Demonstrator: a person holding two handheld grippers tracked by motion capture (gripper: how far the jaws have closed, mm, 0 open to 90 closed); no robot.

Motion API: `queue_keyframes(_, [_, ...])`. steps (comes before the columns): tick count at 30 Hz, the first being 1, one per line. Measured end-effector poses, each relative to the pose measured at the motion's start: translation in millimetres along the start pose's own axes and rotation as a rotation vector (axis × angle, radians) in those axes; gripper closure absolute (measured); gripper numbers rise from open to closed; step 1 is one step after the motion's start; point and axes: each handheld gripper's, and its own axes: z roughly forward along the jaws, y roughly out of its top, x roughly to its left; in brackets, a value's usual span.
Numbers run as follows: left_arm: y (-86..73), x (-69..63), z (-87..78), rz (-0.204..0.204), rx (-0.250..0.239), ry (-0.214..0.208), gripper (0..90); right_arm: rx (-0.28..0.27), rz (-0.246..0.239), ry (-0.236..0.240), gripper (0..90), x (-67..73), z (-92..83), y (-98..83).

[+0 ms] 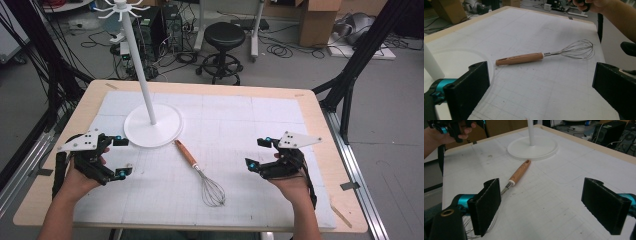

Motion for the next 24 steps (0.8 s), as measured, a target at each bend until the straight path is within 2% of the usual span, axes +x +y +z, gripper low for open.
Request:
queue_keyframes(7, [-0.4,-0.1,2.4,0.001,0.011,0.001,1.7,0.005,0.008,-0.004,14.9,-2.1,0.0,-1.5])
queue_keyframes(17, [2.8,-1.9,2.1,0.010,-0.006,-0.003,1.7,0.003,-0.004,-0.020,14.9,2.7,-2.1,0.1])
queue_keyframes(24, [3.2,-2.9,4.2,0.010,0.000,-0.003,1.7,0.008,-0.005,-0.025,15.0,3.3,-1.1,0.3])
